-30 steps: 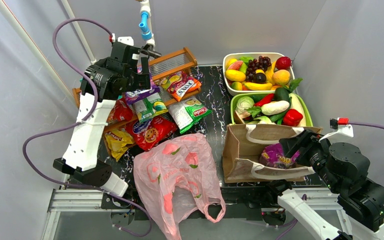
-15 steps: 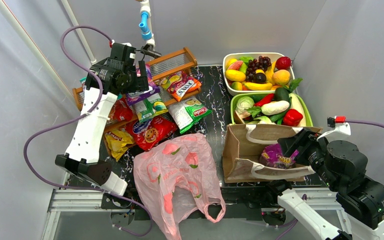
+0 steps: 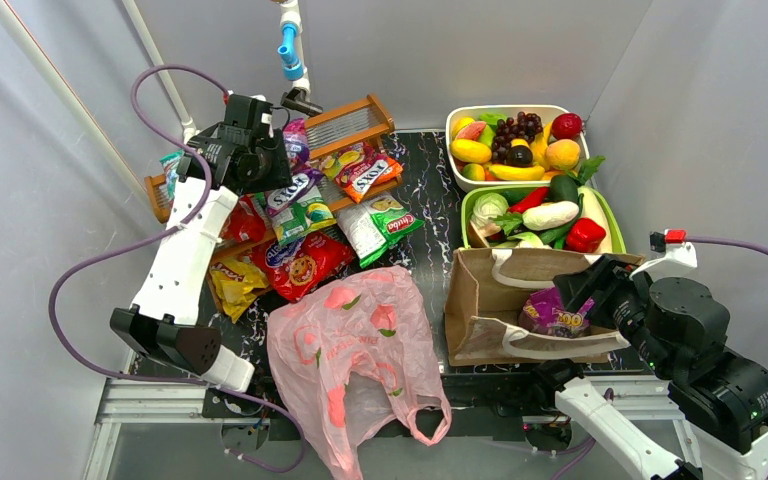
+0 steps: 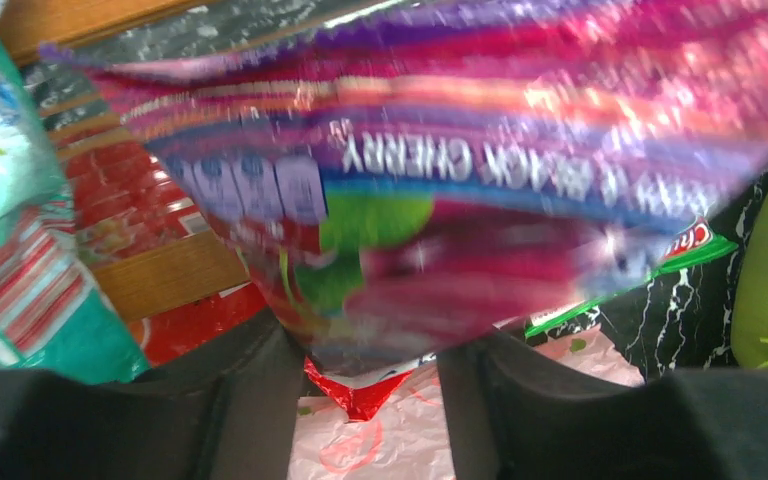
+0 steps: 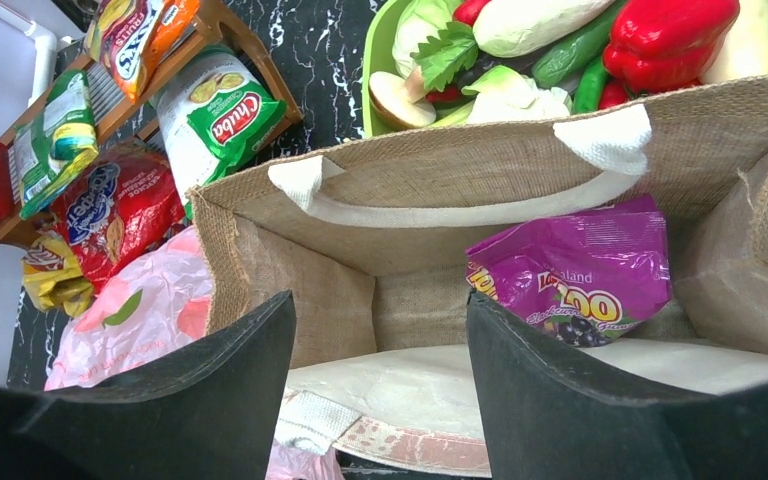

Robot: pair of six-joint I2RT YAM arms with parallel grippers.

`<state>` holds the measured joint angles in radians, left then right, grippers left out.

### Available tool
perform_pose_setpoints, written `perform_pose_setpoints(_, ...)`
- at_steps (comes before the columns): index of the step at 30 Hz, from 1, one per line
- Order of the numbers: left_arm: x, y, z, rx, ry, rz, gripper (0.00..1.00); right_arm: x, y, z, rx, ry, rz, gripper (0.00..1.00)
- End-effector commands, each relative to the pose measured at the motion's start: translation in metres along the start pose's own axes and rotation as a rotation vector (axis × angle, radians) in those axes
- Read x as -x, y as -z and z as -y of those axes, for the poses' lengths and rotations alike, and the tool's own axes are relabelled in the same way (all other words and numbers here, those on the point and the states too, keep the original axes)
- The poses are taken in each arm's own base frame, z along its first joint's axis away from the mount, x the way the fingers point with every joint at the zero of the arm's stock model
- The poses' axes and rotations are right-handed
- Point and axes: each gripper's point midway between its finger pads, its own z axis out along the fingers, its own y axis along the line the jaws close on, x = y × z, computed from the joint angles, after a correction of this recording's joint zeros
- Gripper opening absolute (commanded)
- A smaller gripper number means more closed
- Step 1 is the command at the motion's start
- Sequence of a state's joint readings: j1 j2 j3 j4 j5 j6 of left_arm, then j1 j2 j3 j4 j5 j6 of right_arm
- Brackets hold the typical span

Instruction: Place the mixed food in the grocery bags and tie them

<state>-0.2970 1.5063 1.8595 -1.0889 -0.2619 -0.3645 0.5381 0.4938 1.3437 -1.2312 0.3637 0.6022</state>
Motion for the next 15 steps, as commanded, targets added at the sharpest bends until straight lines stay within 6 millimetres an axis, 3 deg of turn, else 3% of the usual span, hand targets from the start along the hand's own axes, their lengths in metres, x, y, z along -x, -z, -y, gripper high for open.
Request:
perform_pose_setpoints(1, -0.001, 0.004, 0.010, -0.075, 0.022, 0.007, 0.39, 0.008, -0.003, -0.003, 0.005, -0.005, 0.035, 0.70)
perform_pose_setpoints(6, 0.002, 0.006, 0.012, -0.084, 0.023, 0.010, 0.24, 0.008, -0.003, -0.003, 0.004, -0.005, 0.031, 0.69)
perform_pose_setpoints(10, 0.007, 0.014, 0.017, -0.119, 0.030, 0.019, 0.00, 0.009, -0.003, -0.004, 0.005, -0.007, 0.034, 0.68)
perform_pose_setpoints(15, 0.013, 0.034, 0.037, -0.245, 0.062, 0.030, 0.00, 0.009, -0.002, -0.004, 0.010, -0.011, 0.034, 0.67)
